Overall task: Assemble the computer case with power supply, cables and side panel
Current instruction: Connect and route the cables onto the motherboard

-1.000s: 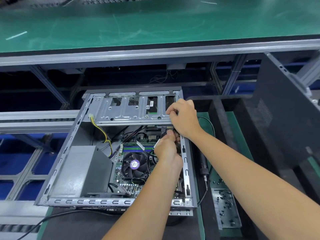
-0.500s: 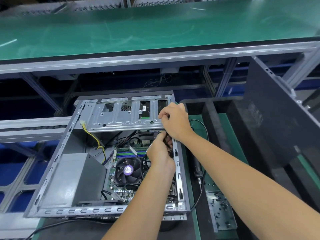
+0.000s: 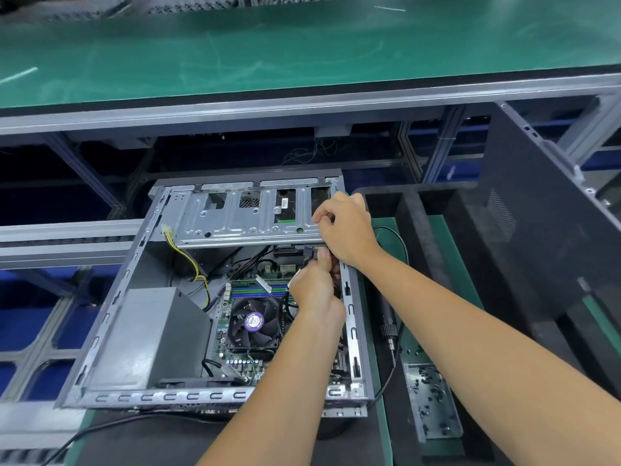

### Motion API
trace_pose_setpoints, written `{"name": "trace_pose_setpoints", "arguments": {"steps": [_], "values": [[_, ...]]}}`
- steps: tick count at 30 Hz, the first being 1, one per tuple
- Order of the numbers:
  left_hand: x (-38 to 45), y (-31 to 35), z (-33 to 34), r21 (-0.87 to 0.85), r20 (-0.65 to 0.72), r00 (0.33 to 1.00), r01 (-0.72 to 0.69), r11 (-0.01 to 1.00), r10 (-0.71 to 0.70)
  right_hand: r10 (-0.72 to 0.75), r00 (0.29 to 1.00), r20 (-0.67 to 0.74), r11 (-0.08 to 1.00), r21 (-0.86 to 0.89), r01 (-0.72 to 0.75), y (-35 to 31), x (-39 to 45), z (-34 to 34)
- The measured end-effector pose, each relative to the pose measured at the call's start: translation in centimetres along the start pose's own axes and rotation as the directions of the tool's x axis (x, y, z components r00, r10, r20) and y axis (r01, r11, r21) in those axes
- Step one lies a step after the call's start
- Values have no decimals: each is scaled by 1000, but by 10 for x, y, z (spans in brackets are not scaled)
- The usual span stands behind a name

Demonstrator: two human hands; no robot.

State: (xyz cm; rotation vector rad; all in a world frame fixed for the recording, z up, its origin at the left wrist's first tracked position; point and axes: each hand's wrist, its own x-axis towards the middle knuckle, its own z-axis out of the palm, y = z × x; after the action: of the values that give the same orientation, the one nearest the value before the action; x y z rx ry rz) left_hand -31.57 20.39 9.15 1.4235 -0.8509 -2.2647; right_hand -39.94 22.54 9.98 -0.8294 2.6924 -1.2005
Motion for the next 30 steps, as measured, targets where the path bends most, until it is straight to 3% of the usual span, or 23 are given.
{"name": "trace_pose_setpoints", "arguments": {"steps": [9,21,30], "values": [[0,-5,-3,-1,27,1000,-1,1000,1,-6,1000,-4,1000,13,6,0,0,0],[7,-9,1,-70,-76,997,21,997,-27,-11,1000,-14,998,54,12,2,1,1],[3,-10,0,-33,-87,995,-45,998,42,-18,1000,-22,998,52,19,3,1,2]]}}
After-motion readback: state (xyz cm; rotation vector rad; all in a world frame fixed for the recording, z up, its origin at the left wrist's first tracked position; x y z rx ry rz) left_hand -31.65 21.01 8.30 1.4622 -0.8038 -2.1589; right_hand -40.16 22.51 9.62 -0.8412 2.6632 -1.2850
